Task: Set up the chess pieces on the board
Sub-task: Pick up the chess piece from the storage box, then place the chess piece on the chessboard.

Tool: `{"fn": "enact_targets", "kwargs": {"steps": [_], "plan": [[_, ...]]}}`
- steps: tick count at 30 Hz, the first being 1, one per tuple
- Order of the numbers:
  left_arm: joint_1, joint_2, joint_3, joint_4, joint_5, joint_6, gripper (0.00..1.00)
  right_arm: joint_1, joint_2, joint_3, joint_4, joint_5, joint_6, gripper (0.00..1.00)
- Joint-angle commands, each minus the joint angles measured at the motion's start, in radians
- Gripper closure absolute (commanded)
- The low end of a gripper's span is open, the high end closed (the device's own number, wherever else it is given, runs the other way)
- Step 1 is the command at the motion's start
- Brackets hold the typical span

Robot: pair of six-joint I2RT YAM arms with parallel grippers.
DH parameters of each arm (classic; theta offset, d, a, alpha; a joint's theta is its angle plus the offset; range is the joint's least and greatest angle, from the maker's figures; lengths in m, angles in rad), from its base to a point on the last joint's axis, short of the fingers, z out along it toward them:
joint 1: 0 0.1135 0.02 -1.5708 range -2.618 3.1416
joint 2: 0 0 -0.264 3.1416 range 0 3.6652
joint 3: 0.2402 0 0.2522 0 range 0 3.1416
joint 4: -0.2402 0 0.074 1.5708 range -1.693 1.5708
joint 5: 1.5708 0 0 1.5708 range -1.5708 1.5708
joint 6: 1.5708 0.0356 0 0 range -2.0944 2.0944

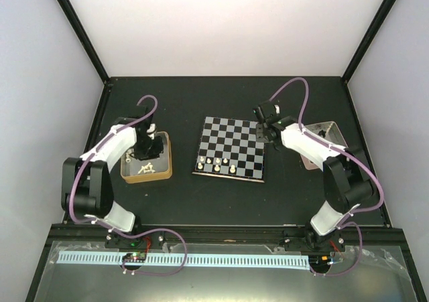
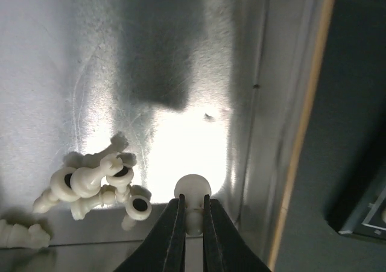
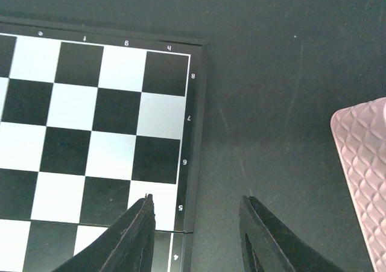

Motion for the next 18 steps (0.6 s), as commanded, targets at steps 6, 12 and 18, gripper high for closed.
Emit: {"fn": "enact_targets", "kwargs": {"steps": [6,12,18], "plan": [[-0.143,-0.203,0.015,-0.001,0.218,0.068,0.95,-0.004,-0.131,-0.086,0.075,-0.115,0.163,0.6],[-0.322,-0.244,-0.078,0.134,0.308,0.095,0.94,-0.004,-0.182,-0.182,0.135,-0.213,0.28,0.61],[-0.421,-0.152,-0.073,0.168,0.215,0.108,0.93,-0.004,-0.218,-0.244,0.14,-0.248,0.359,0.64]]}}
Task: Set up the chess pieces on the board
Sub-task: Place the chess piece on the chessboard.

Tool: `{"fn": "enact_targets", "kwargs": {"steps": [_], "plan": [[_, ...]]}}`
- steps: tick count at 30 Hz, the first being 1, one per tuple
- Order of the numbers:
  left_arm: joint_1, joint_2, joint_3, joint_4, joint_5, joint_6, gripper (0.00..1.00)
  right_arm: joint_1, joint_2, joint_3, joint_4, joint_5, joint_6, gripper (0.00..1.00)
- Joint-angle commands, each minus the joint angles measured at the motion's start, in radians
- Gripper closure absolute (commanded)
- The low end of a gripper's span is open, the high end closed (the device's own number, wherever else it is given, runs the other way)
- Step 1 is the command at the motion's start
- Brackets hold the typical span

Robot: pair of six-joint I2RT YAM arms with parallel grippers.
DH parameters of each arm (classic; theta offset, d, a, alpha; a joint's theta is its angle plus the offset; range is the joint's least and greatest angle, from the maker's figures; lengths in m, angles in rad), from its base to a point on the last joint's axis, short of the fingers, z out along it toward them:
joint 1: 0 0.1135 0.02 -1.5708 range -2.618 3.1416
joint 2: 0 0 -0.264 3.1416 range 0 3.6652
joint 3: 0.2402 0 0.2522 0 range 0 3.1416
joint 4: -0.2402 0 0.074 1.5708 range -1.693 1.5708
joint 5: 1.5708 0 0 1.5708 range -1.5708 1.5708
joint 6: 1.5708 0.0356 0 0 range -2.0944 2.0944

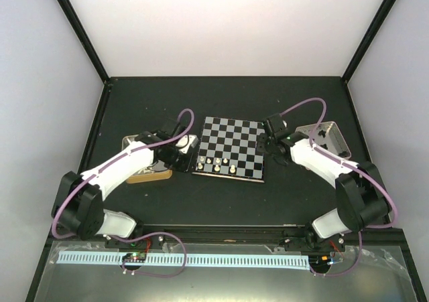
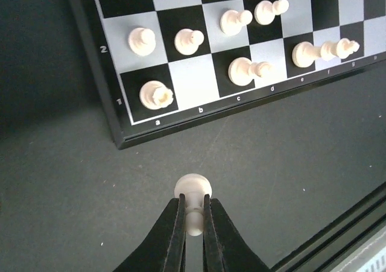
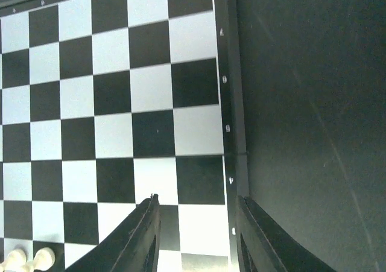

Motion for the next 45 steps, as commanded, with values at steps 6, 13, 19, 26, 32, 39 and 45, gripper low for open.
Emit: {"fn": "enact_targets", "kwargs": {"steps": [6,13,19,26,32,39,45], "plan": [[-0.161,0.179,0.221,0.007,-0.038,0.042,0.93,-0.016,-0.102,-0.041,-0.02,0.008,0.077,0.64],[-0.244,0.456,0.568,-0.16,-0.146,0.021,0.92,-0.084,-0.131,-0.071,-0.02,0.012,0.033,0.64],[-0.282,0.683,0.841,-0.322,-0.191,0.018,0.92,-0.092,-0.133,-0.1,-0.003,0.016,-0.006,0.64],[-0.298,0.837,1.019,-0.413,-0.196,0.024,0.91,-0.095,-0.113,-0.123,0.051,-0.003,-0.015,0.64],[-0.298,0.879,1.037,-0.456,-0.185,0.039,0.9,-0.096,-0.081,-0.113,0.052,-0.006,-0.034,0.64],[-0.299,0.914,1.037,-0.468,-0.126,0.073,0.89,-0.099,-0.058,-0.113,0.063,-0.015,-0.037,0.64],[-0.298,0.935,1.046,-0.475,-0.107,0.079,0.88,-0.101,-0.054,-0.114,0.076,-0.021,-0.042,0.63]]}}
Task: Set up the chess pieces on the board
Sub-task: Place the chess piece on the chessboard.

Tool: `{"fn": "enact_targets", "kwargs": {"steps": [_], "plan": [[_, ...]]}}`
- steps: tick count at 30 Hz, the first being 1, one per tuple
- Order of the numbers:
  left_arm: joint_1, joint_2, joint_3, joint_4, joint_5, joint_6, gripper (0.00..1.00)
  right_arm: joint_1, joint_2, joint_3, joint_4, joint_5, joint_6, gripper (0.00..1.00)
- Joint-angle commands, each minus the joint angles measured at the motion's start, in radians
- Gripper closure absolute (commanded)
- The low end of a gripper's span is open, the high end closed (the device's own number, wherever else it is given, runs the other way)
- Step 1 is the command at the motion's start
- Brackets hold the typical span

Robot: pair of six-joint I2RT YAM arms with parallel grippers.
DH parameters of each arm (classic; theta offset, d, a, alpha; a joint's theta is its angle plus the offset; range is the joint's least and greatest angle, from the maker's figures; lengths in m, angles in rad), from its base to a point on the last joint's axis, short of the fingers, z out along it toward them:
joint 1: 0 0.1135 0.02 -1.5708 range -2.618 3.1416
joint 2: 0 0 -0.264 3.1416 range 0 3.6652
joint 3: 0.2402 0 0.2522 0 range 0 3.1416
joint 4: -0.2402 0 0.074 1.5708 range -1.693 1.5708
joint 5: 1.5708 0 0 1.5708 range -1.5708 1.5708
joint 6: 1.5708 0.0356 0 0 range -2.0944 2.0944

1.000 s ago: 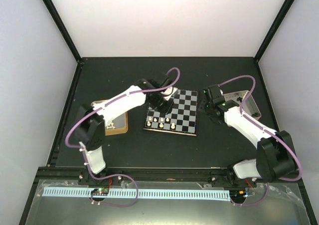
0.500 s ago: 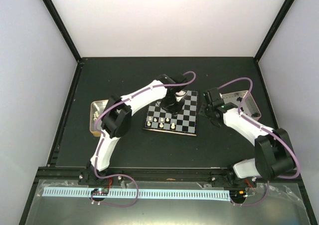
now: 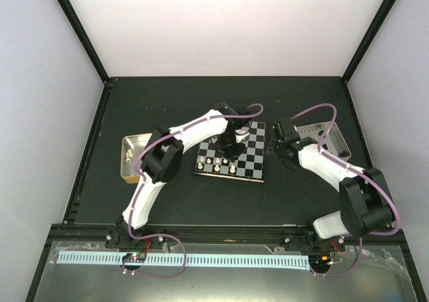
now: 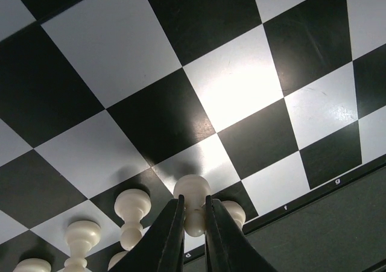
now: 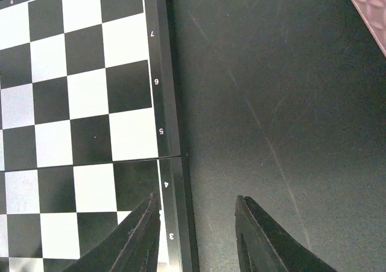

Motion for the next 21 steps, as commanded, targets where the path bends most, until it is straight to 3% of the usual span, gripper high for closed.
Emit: {"fn": "enact_targets", "kwargs": {"steps": [1,12,21], "plan": [[-0.007,0.019,0.05,-0.034,0.025,0.02,0.88,-0.009,0.009,0.007,0.026,0.003,-0.011,0.63],[-0.007,0.038,0.052,-0.044,0.044,0.033,0.86,-0.009,0.012,0.006,0.019,0.013,-0.002,0.63],[-0.003,0.035,0.065,-0.043,0.04,0.027,0.71,-0.009,0.009,0.008,0.016,0.007,0.001,0.63]]}}
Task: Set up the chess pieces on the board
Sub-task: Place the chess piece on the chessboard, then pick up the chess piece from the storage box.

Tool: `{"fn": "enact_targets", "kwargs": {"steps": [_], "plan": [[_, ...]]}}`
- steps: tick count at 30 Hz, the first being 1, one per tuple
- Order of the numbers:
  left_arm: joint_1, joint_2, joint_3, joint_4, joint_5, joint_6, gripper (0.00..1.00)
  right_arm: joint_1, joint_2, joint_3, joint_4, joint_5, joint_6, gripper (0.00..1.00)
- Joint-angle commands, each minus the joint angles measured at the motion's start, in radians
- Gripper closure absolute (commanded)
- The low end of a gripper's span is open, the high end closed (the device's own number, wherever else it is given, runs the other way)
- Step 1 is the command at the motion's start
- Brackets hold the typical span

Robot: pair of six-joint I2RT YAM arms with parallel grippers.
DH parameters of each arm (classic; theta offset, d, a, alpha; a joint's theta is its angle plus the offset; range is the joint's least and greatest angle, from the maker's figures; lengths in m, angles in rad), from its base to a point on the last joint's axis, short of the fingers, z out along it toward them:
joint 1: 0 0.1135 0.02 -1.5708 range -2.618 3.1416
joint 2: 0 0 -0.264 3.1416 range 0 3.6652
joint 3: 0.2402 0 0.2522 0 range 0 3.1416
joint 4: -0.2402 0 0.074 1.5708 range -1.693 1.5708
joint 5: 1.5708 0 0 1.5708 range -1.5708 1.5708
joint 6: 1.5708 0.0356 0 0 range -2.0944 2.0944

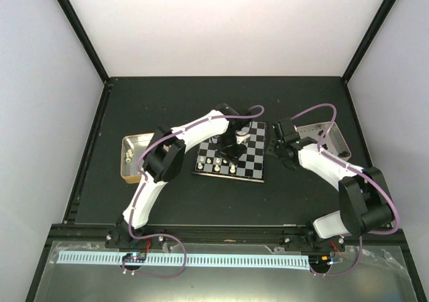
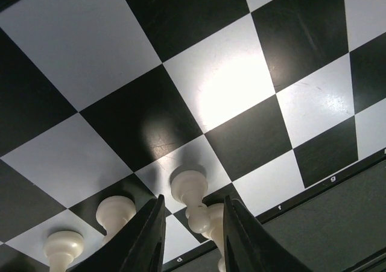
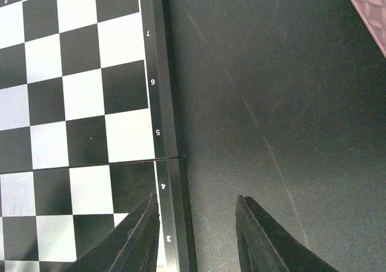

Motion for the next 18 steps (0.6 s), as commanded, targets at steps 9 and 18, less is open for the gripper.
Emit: {"fn": "enact_targets", "kwargs": {"steps": [9,18], "plan": [[0.042,-0.094,0.072,-0.012,0.003,-0.027,0.63,-0.005,-0.008,0.02,0.002,-0.001,0.006,0.63],[0.214,-0.443,-0.326,0.207,-0.2,-0.16,0.54,-0.003,-0.007,0.005,0.098,-0.122,-0.002,0.59]]}}
